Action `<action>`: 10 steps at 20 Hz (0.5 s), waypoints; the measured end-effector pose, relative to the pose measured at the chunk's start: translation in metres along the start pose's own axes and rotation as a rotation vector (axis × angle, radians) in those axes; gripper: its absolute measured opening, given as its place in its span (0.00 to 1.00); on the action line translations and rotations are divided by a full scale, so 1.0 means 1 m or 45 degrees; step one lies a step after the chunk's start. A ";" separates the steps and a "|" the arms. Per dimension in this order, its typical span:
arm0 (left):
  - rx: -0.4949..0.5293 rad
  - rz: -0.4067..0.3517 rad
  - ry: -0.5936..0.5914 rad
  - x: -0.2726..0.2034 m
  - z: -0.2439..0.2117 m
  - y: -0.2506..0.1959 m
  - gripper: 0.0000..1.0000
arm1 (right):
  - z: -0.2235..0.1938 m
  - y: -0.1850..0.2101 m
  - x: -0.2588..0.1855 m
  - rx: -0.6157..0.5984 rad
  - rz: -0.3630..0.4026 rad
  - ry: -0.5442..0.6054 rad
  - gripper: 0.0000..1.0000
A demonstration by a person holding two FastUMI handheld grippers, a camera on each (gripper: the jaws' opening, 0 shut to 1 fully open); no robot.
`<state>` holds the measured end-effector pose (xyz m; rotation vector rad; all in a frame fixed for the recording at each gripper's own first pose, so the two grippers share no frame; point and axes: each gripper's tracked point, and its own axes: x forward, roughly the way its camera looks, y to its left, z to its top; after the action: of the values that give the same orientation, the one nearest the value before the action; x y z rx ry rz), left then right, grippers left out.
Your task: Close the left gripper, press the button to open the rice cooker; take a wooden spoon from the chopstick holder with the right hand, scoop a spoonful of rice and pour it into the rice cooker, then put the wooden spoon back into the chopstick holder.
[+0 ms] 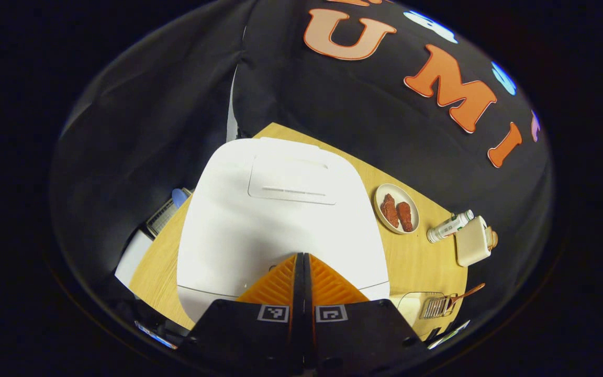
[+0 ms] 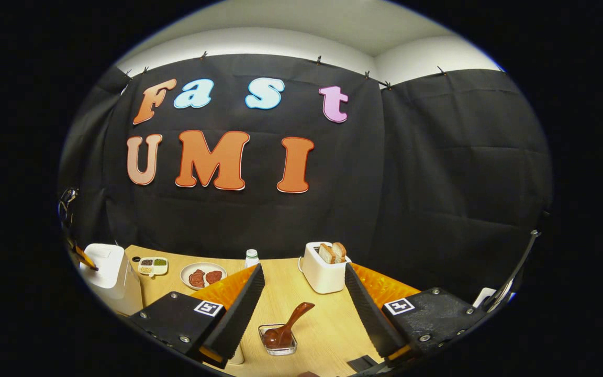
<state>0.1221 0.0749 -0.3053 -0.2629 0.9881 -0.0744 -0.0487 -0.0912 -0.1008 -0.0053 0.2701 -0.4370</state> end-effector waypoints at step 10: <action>0.040 0.018 -0.358 -0.056 0.049 -0.004 0.05 | -0.019 -0.001 0.008 0.029 0.045 0.066 0.96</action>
<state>0.1326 0.0904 -0.2333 -0.2302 0.7087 -0.0383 -0.0468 -0.0941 -0.1217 0.0332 0.3161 -0.4056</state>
